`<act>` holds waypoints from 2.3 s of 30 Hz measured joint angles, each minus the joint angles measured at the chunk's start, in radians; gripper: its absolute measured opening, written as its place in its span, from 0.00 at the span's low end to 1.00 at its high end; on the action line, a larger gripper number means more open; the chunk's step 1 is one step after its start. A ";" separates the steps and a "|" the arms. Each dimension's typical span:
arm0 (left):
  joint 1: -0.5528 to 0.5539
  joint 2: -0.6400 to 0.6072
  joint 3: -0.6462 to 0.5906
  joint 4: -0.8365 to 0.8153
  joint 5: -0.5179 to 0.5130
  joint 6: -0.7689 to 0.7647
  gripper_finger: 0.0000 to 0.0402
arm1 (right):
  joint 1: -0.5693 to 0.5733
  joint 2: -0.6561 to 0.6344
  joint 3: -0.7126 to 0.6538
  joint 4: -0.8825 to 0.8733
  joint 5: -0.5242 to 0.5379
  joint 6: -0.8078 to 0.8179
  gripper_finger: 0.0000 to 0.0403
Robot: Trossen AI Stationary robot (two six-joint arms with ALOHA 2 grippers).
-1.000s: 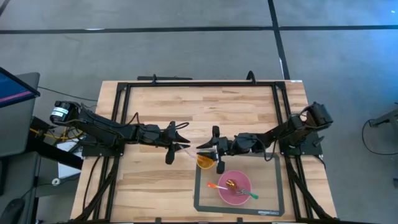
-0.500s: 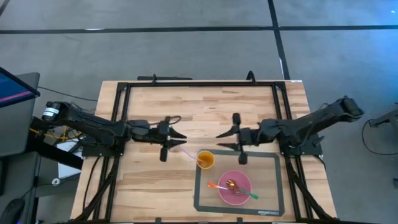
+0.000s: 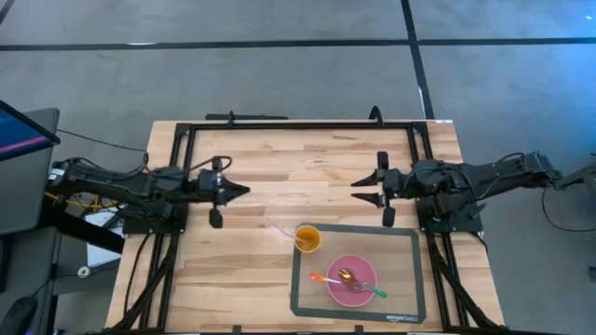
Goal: Pick & Place Utensil
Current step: Return to Home Position
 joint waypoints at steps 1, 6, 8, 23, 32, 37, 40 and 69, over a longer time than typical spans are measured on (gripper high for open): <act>0.000 -0.027 -0.014 0.000 0.008 0.003 0.02 | 0.000 -0.014 -0.025 0.011 -0.001 0.000 0.28; 0.000 -0.179 -0.125 0.004 0.017 -0.002 0.03 | 0.008 -0.081 -0.164 0.178 -0.003 -0.002 0.28; 0.000 -0.240 -0.170 0.008 0.017 -0.017 0.03 | 0.008 -0.110 -0.220 0.236 -0.004 0.001 0.28; 0.000 -0.541 -0.399 0.179 0.072 0.040 0.03 | 0.009 -0.330 -0.510 0.446 -0.210 -0.009 0.28; 0.001 -0.536 -0.405 0.162 0.071 0.040 0.02 | -0.016 -0.571 -0.684 0.467 -0.209 -0.007 0.28; 0.001 -0.537 -0.458 0.166 0.035 0.040 0.02 | -0.019 -0.673 -0.685 0.359 -0.210 -0.014 0.28; 0.001 -0.538 -0.489 0.188 0.017 0.040 0.03 | -0.018 -0.711 -0.685 0.329 -0.211 -0.015 0.28; 0.001 -0.533 -0.504 0.182 -0.035 -0.006 0.03 | -0.019 -0.747 -0.686 0.261 -0.210 -0.007 0.28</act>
